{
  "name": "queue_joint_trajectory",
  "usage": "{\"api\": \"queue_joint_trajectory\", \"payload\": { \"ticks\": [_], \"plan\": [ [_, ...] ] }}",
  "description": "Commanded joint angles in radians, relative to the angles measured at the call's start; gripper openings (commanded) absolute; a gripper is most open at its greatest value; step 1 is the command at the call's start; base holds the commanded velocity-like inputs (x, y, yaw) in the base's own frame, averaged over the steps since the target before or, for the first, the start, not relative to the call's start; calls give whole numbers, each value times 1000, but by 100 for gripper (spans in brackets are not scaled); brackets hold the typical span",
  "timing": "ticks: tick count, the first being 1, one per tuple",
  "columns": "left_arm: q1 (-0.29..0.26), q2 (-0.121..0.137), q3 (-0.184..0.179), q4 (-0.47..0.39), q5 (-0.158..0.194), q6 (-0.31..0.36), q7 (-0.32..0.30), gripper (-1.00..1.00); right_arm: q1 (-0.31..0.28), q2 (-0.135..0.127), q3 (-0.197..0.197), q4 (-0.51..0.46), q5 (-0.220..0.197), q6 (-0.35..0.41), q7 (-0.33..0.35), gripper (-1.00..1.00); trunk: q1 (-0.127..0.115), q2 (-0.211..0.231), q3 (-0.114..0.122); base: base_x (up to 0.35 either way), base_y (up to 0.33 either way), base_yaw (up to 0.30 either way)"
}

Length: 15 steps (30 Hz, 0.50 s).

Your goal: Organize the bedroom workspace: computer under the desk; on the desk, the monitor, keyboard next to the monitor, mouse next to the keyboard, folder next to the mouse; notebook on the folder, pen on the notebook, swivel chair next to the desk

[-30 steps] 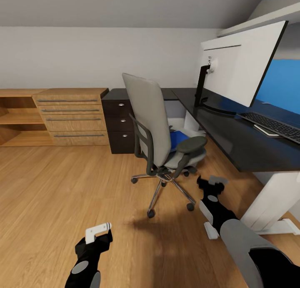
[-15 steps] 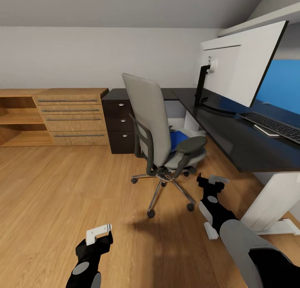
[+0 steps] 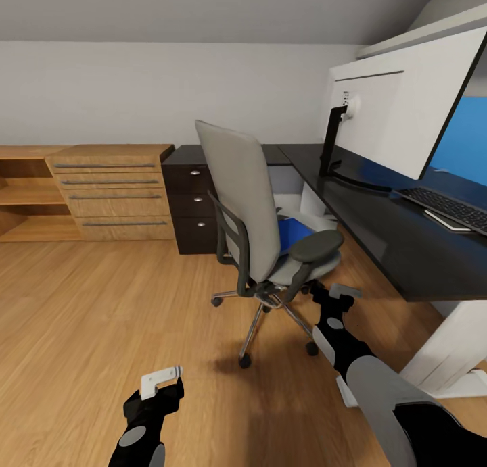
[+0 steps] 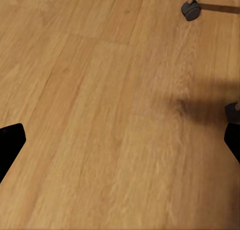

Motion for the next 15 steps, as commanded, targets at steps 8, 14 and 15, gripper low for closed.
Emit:
{"api": "queue_joint_trajectory", "payload": {
  "ticks": [8,14,15],
  "plan": [
    [0,0,-1,-1,9,2,8,100,1,0,6,-3,-9,-6,-2,100,0,0,6,8,0,69],
    [0,0,-1,-1,9,3,8,100,1,1,6,-2,-9,-6,-2,100,0,0,14,0,0,146],
    [0,0,-1,-1,9,3,8,100,1,1,6,-2,-9,-6,-2,100,0,0,15,0,0,170]
  ]
}}
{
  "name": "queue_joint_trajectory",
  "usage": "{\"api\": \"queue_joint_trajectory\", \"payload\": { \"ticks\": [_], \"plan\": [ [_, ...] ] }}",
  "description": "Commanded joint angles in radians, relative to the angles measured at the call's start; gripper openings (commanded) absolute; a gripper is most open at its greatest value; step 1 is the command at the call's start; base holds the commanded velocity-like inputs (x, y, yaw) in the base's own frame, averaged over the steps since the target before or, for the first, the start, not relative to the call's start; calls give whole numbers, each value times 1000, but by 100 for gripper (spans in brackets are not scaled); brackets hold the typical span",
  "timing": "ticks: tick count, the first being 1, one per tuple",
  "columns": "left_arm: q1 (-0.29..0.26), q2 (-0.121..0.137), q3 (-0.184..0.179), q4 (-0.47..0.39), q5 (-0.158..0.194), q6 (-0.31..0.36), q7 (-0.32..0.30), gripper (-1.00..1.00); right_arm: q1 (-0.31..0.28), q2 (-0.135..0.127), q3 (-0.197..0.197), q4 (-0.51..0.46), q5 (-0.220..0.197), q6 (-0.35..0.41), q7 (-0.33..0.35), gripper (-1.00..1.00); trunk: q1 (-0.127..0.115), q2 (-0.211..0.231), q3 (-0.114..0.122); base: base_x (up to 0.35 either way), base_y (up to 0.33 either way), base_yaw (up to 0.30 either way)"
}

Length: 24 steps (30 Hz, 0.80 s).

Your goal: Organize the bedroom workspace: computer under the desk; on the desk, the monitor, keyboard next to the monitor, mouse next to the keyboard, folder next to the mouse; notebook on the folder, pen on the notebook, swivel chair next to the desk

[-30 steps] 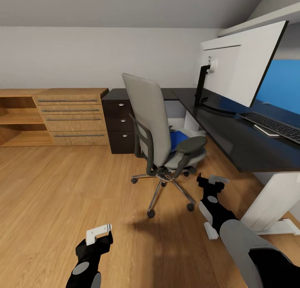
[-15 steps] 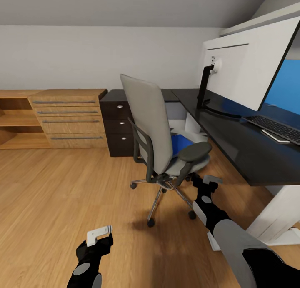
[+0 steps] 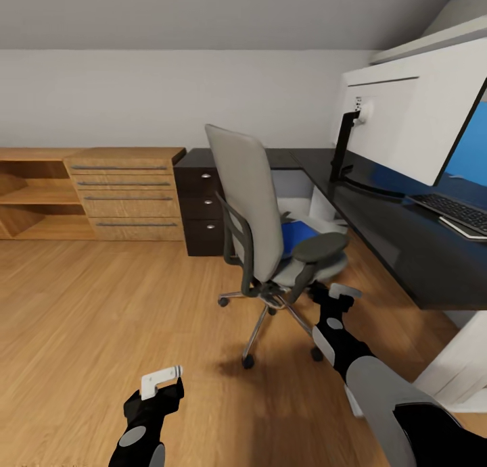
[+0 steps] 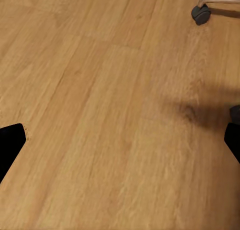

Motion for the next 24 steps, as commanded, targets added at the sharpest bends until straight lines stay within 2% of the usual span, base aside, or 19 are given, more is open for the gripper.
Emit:
{"api": "queue_joint_trajectory", "payload": {
  "ticks": [1,9,18,24],
  "plan": [
    [0,0,-1,-1,9,2,8,100,-1,0,6,1,-9,-5,-1,100,0,0,1,0,0,173],
    [0,0,-1,-1,8,2,9,100,-1,5,9,2,-10,-5,-1,100,0,0,7,0,0,221],
    [0,2,0,-1,6,3,10,100,1,35,9,5,-6,-5,0,100,0,0,4,0,0,272],
    [0,2,0,-1,6,4,10,100,5,44,12,5,10,-5,0,100,0,0,1,0,0,262]
  ]
}}
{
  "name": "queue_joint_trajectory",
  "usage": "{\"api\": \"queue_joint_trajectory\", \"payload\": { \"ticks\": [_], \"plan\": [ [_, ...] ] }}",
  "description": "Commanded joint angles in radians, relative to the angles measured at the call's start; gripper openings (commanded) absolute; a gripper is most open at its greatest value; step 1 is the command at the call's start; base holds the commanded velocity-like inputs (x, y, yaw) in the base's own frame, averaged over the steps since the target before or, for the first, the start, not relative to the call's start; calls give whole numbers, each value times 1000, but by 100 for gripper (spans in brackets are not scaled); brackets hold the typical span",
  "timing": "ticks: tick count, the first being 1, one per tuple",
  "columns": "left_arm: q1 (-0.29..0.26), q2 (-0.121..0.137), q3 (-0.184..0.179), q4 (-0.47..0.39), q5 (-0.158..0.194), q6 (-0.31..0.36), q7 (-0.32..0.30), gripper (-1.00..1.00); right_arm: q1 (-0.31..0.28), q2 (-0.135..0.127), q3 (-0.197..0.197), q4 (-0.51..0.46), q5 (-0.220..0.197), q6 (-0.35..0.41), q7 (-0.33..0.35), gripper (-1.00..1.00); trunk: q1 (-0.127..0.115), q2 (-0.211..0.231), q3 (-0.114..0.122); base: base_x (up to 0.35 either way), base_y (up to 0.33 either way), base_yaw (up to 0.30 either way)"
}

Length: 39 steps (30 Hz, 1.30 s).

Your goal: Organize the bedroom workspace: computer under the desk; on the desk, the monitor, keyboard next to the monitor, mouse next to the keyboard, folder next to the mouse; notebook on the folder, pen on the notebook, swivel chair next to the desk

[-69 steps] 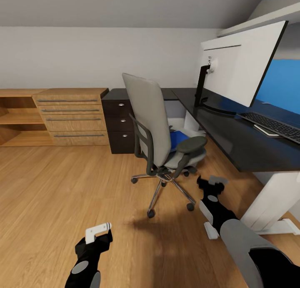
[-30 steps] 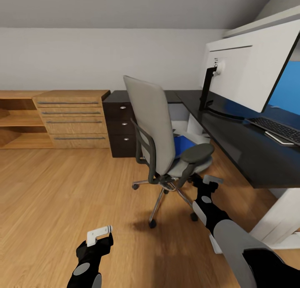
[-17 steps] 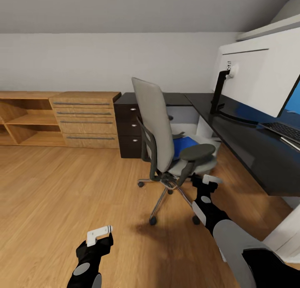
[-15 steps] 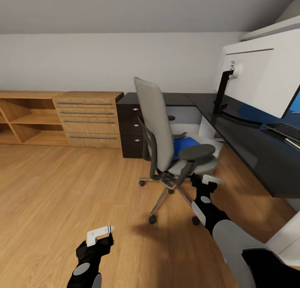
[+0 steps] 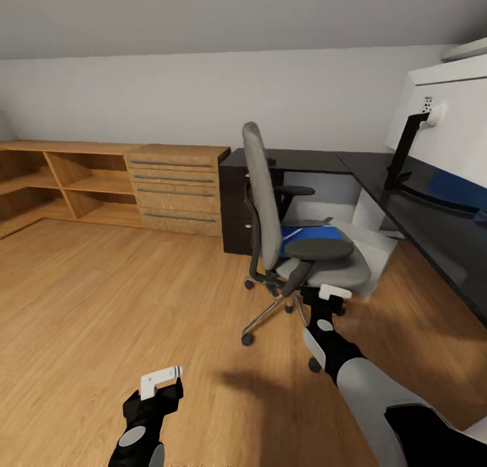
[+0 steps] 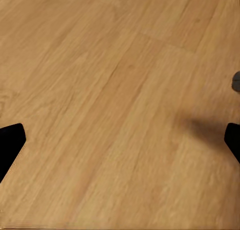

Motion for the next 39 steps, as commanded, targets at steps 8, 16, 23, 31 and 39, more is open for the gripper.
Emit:
{"api": "queue_joint_trajectory", "payload": {
  "ticks": [8,16,23,31,39],
  "plan": [
    [0,0,-1,-1,10,5,8,100,2,14,6,2,-10,-5,-2,100,0,0,-7,-37,83,248],
    [0,0,-3,6,9,3,8,100,2,12,5,2,-9,-4,0,100,0,0,-9,-53,109,81],
    [0,0,-2,6,9,1,9,100,8,11,5,4,-13,-5,3,100,0,0,-9,-1,2,2],
    [0,0,-1,6,9,1,8,100,11,16,5,3,-14,-5,-3,100,0,0,-9,-201,-89,-21],
    [0,1,-1,6,9,1,8,100,11,13,1,0,-25,-2,-2,100,0,0,-8,-47,-19,-246]
  ]
}}
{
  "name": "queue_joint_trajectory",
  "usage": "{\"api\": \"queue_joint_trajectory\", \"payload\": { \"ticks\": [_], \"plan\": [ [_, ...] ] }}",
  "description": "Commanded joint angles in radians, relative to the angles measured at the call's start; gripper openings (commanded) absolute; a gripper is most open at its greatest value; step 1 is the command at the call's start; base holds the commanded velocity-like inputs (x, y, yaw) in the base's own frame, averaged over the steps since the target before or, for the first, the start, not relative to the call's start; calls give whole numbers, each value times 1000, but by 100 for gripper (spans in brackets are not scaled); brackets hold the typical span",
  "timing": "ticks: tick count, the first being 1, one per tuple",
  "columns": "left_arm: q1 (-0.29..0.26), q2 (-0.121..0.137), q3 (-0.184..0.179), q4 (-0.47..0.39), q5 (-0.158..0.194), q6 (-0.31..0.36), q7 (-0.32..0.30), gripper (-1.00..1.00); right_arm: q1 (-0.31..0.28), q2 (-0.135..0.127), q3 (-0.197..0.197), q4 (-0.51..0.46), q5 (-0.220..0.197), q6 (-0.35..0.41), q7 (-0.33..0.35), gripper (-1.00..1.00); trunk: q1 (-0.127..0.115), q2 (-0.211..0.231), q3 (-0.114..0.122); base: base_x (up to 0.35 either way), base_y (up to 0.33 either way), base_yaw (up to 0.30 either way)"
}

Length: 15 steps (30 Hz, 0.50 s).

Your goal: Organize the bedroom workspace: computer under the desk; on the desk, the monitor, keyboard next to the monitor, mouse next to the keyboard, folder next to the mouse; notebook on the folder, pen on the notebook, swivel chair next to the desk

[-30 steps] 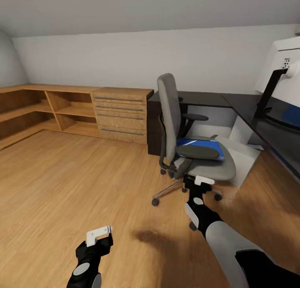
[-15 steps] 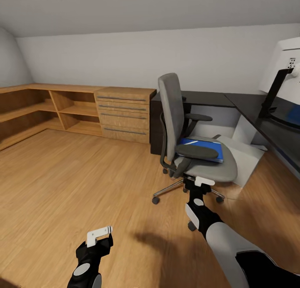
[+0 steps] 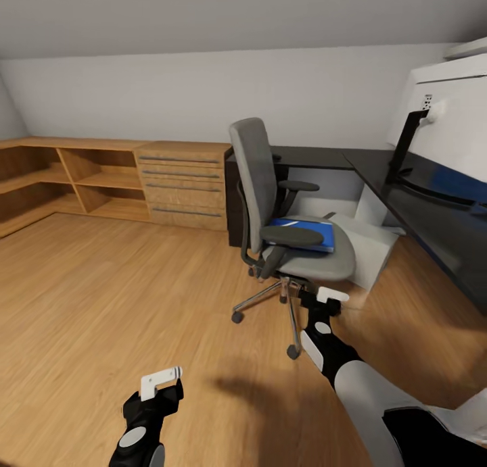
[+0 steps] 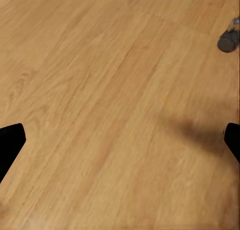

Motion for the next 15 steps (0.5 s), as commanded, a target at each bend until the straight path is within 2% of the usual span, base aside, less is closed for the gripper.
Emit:
{"api": "queue_joint_trajectory", "payload": {
  "ticks": [1,8,12,15],
  "plan": [
    [0,1,-1,-2,9,2,8,100,-1,-1,4,1,-19,-5,-2,100,0,0,-1,-5,-2,-282],
    [0,5,-1,-2,9,3,8,100,-1,-4,2,-1,-108,-6,-2,100,0,0,-3,-1,-1,-224],
    [0,5,-1,-2,9,3,8,100,-1,-4,2,-1,-116,-7,-3,100,0,0,-3,0,0,-53],
    [0,5,-1,-2,9,3,8,100,-1,-18,2,-3,-122,-8,-4,100,0,0,-4,0,0,-4]
  ]
}}
